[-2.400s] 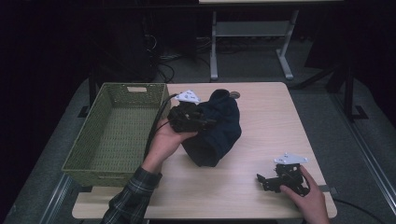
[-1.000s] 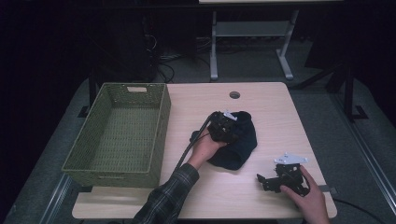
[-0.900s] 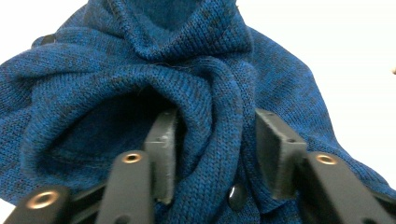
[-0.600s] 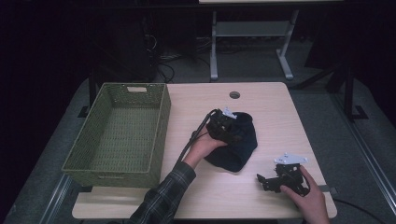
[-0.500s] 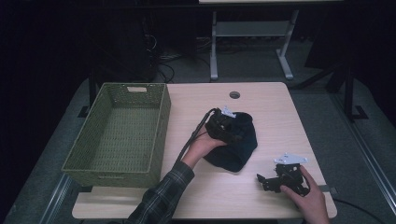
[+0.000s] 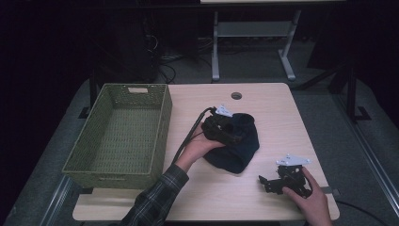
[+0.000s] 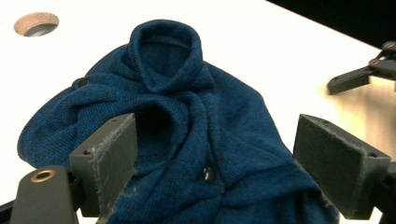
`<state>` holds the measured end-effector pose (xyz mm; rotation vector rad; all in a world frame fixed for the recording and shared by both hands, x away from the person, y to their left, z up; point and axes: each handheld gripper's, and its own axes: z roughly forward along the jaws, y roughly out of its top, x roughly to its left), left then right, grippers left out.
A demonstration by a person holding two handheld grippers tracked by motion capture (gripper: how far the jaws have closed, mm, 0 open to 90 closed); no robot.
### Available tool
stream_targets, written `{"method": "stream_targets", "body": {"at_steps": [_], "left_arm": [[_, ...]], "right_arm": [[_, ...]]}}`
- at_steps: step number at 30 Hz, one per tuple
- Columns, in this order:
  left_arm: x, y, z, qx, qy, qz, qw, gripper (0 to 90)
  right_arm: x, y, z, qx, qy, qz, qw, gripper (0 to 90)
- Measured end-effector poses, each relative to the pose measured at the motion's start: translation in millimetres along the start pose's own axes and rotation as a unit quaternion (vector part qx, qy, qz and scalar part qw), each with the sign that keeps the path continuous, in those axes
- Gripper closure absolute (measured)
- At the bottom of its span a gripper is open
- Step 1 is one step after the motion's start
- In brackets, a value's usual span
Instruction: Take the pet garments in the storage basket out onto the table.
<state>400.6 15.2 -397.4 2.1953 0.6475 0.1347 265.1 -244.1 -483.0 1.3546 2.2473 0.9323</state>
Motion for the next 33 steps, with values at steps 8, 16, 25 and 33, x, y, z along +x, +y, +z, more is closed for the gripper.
{"method": "stream_targets", "body": {"at_steps": [8, 16, 25, 33], "left_arm": [[-3.6, -7.0, -18.7, -0.002, 0.003, 0.011, 0.9999, 13.6], [-7.9, -23.6, -35.6, -0.006, 0.008, 0.009, 0.9999, 13.6], [-12.6, -45.3, -55.5, -0.024, 0.019, 0.002, 0.9995, 13.7], [-17.3, -60.0, -68.8, -0.034, 0.028, 0.002, 0.999, 13.6]], "right_arm": [[-0.3, 0.0, 0.1, -0.001, -0.001, -0.002, 1.0, 0.0], [-0.4, 0.0, 0.2, -0.001, 0.0, -0.003, 1.0, 0.0], [-0.5, 0.0, 0.2, -0.001, 0.0, -0.004, 1.0, 0.0], [-0.6, 0.0, 0.2, -0.002, 0.0, -0.004, 1.0, 0.0]]}}
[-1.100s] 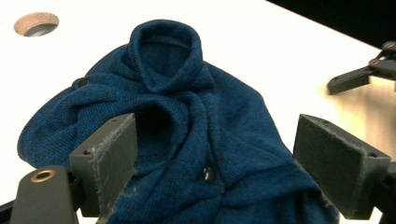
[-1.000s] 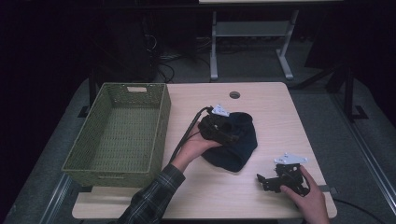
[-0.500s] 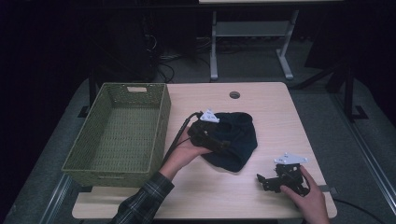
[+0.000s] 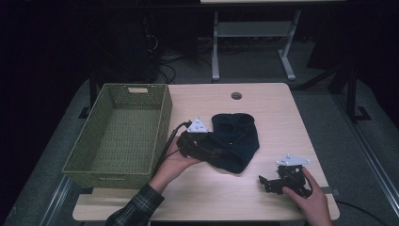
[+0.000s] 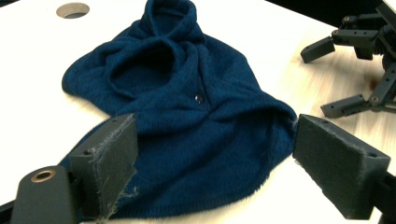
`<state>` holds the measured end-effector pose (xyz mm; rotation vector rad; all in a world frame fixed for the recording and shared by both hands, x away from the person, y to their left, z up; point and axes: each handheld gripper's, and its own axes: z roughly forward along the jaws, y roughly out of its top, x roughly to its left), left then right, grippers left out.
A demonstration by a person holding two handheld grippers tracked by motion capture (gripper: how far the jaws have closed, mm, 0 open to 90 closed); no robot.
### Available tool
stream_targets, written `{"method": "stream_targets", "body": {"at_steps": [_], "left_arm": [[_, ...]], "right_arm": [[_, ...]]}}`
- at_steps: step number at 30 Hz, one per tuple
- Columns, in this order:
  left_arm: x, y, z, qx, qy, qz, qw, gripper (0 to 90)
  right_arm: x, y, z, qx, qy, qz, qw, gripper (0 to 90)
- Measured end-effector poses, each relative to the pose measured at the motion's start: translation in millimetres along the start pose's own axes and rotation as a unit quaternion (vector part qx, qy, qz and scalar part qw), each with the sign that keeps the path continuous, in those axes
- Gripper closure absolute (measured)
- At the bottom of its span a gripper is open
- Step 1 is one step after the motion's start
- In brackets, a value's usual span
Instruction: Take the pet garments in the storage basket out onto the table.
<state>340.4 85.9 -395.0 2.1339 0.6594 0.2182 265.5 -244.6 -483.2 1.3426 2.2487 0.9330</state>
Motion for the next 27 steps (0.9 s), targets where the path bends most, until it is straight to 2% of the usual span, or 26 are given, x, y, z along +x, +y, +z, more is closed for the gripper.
{"method": "stream_targets", "body": {"at_steps": [4, 14, 27], "left_arm": [[-2.4, -12.4, -8.0, -0.003, 0.007, -0.002, 1.0, 13.6], [-8.7, -36.6, -8.5, 0.005, 0.011, -0.009, 0.9999, 13.7], [-14.4, -65.2, 1.0, 0.045, 0.019, -0.012, 0.9987, 13.6]], "right_arm": [[0.1, 0.0, 0.1, 0.0, 0.0, 0.0, 1.0, 0.0], [0.2, 0.0, 0.0, 0.0, 0.0, 0.001, 1.0, 0.0], [0.2, 0.0, 0.0, 0.0, 0.0, 0.001, 1.0, 0.0]]}}
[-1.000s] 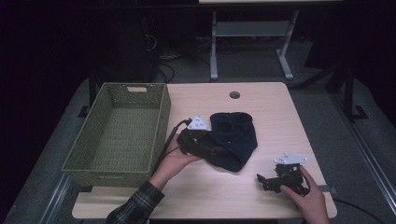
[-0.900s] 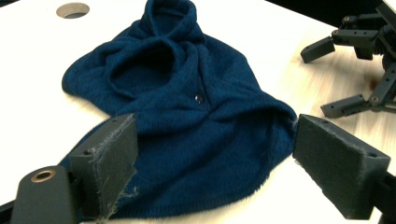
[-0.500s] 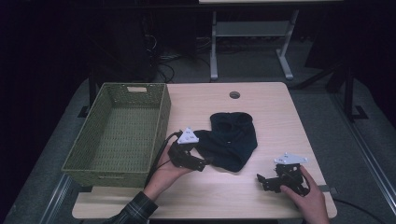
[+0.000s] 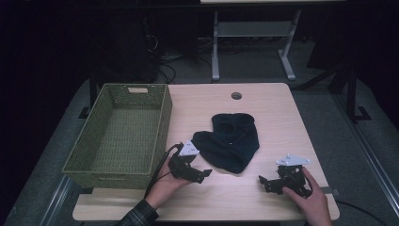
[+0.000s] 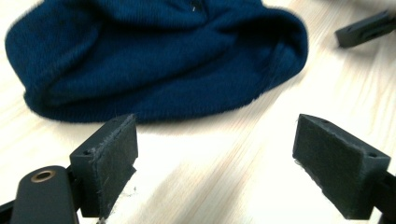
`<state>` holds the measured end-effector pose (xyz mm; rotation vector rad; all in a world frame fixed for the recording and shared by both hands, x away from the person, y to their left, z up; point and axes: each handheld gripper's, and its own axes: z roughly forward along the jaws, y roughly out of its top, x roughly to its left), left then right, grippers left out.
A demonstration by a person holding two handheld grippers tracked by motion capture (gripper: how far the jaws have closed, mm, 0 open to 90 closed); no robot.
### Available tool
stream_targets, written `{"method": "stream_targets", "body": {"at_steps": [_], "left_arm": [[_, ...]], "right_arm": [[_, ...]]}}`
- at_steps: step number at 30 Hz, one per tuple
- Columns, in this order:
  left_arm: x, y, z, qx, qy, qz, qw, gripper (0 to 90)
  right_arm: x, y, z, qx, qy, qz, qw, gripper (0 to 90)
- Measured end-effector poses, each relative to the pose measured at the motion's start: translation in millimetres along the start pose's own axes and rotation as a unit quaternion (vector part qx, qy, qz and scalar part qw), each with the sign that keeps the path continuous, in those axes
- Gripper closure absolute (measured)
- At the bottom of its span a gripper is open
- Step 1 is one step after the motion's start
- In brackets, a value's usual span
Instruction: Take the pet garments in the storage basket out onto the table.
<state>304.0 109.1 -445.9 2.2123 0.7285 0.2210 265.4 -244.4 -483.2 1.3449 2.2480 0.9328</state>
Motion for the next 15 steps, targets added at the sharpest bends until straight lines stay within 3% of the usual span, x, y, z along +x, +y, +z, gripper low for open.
{"method": "stream_targets", "body": {"at_steps": [6, 15], "left_arm": [[-1.2, -8.6, 7.2, 0.018, 0.006, 0.0, 0.9998, 13.6], [0.3, -17.2, 19.2, 0.044, 0.022, 0.018, 0.9986, 12.8]], "right_arm": [[0.0, 0.0, 0.0, 0.0, 0.0, 0.0, 1.0, 0.0], [0.0, 0.0, 0.0, 0.0, 0.0, 0.0, 1.0, 0.0]]}}
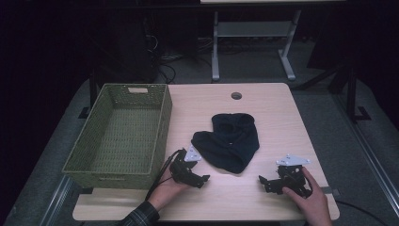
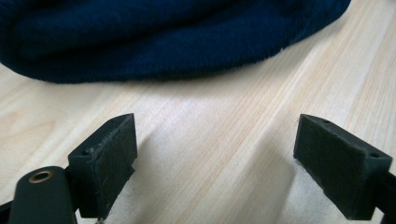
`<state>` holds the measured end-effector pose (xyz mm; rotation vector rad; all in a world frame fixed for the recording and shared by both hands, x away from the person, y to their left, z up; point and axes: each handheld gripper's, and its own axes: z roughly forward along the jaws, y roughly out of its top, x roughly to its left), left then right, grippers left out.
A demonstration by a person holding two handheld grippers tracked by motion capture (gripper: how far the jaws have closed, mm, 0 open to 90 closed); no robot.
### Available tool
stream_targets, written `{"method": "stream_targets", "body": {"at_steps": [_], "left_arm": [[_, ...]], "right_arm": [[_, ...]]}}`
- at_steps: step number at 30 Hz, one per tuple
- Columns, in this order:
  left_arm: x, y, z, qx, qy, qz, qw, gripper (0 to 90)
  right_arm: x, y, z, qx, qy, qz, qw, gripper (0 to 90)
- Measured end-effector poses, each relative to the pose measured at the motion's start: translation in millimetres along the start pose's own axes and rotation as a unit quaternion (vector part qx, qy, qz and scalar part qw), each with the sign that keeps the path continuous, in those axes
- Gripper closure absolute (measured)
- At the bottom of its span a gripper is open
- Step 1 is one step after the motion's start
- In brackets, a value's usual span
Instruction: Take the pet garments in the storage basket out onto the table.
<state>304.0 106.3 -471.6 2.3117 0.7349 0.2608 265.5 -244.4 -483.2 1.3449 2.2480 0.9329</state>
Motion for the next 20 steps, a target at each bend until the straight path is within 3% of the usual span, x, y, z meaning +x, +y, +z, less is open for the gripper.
{"method": "stream_targets", "body": {"at_steps": [5, 9, 20], "left_arm": [[-0.6, -2.1, 0.8, -0.008, 0.005, 0.005, 0.9999, 12.8], [-0.2, -7.8, 1.9, -0.035, 0.005, 0.003, 0.9994, 12.8], [-0.4, -7.7, 2.0, -0.035, 0.006, 0.002, 0.9994, 12.8]], "right_arm": [[0.0, 0.0, 0.0, 0.0, 0.0, 0.0, 1.0, 0.0], [0.0, 0.0, 0.0, 0.0, 0.0, 0.0, 1.0, 0.0], [0.2, 0.0, 0.0, 0.0, 0.0, 0.001, 1.0, 0.0]]}}
